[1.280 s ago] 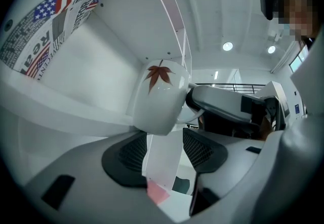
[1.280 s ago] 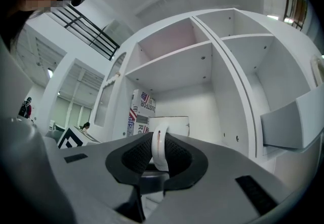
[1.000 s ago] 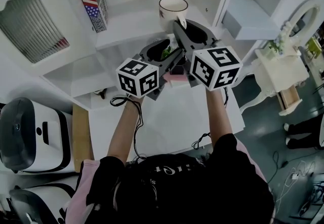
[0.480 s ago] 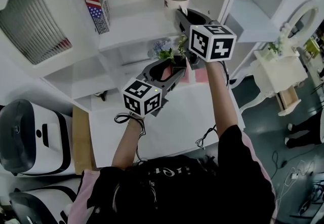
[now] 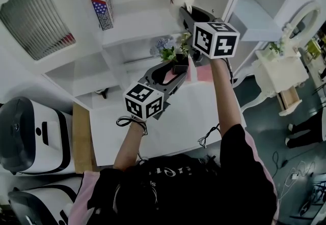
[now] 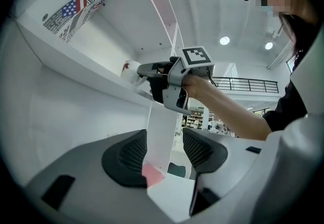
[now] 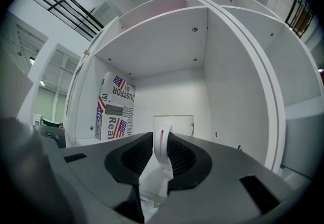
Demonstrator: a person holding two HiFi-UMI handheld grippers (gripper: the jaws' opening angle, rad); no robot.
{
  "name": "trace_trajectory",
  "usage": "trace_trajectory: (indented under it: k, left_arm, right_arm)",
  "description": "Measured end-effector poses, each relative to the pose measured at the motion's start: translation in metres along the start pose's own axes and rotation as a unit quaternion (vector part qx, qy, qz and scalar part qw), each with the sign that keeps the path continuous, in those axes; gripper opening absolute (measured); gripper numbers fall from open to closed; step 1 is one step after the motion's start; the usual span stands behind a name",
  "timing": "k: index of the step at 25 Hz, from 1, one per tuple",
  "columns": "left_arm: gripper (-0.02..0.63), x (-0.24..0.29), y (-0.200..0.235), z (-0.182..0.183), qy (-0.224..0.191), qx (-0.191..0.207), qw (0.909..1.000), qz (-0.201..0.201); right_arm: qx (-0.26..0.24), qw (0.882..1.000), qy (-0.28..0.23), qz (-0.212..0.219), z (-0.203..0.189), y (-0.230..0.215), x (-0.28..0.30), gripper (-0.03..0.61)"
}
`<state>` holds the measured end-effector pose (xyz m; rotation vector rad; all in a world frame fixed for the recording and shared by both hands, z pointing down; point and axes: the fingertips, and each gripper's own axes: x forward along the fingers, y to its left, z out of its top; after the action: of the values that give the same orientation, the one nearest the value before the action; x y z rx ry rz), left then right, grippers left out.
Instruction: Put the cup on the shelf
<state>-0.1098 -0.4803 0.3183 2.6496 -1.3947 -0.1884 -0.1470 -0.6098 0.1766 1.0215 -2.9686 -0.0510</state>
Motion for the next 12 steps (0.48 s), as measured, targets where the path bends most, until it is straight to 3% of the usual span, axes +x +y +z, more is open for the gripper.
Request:
trace_trajectory:
  k: [3, 12]
  left_arm:
    - [0.235, -0.006, -0.002, -0.003, 0.003, -0.001, 1.0, 0.0]
    - [0.235, -0.031, -0.018, -0.001, -0.009, -0.005, 0.9999, -0.005]
  right_arm:
    - [-0.006, 1.0, -0.005, -0.01, 0.003, -0.001, -0.006, 0.161]
    - [0.0, 1.0, -0.026, -0.008, 0.007, 0.011, -0.052, 0.161]
